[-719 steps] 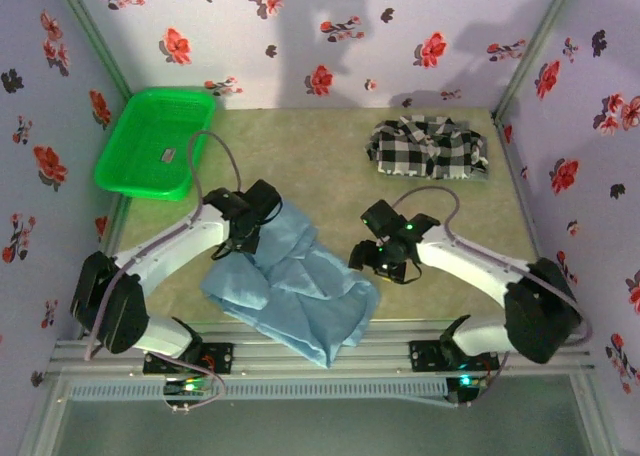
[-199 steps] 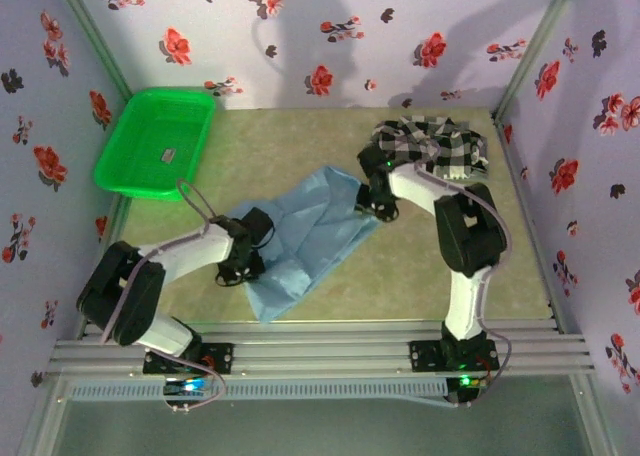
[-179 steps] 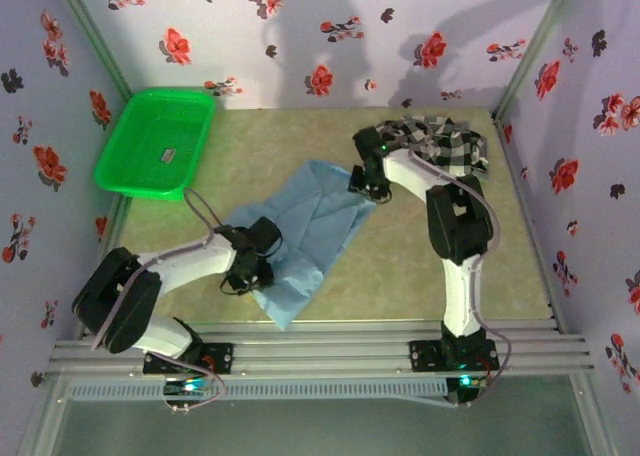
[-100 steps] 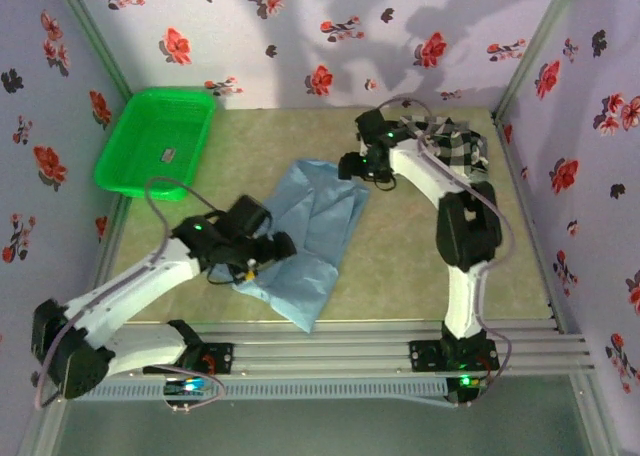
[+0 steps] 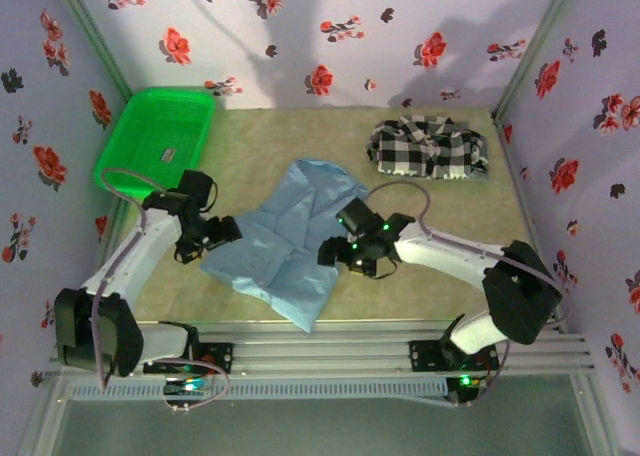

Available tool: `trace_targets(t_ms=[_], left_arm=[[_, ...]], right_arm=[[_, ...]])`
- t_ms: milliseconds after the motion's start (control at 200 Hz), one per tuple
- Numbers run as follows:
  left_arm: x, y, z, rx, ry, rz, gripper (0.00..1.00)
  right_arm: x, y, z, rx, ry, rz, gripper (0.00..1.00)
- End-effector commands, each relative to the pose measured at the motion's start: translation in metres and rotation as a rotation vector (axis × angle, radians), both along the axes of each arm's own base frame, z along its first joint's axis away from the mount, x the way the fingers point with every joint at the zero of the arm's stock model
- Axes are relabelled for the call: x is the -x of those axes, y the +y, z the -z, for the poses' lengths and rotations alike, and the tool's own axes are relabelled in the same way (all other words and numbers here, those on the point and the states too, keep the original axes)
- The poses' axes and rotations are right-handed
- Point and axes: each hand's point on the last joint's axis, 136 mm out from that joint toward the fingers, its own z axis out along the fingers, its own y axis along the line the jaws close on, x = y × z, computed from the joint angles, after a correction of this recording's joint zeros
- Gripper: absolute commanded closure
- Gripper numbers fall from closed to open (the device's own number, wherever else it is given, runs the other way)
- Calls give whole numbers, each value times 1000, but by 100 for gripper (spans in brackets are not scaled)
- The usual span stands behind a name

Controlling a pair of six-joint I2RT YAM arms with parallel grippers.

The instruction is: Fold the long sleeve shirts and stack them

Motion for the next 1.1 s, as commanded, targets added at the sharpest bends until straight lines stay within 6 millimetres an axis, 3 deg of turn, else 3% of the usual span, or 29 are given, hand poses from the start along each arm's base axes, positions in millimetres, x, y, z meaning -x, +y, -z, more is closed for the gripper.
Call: trace_targets(t_ms=[0,95,280,360,510,680,835,1100], left_arm=[[-30,-2,6,-19,-75,139,9],[-47,-12,9,12,-118,221,11],[-54,-20,39,30,-59,305,16],[-61,-25,49,46,-61,324,19],[-70,-22,59,11,-39,358,37],[-79,-32,49,50,-87,403,70],[-83,-37,27,79,-152,423,98],[-108,-38,-8,83,-281,391,100]], right_arm=[[-6,24,5,-62,-3,72,17],[-5,30,16,-17,2,39,18],[2,44,22,-20,4,19,22],[3,44,26,4,8,13,29],[-2,45,22,27,-8,-1,48],[-7,48,13,34,-25,-25,74],[-12,47,-7,53,-59,-51,82],[-34,30,-29,53,-104,-21,87]])
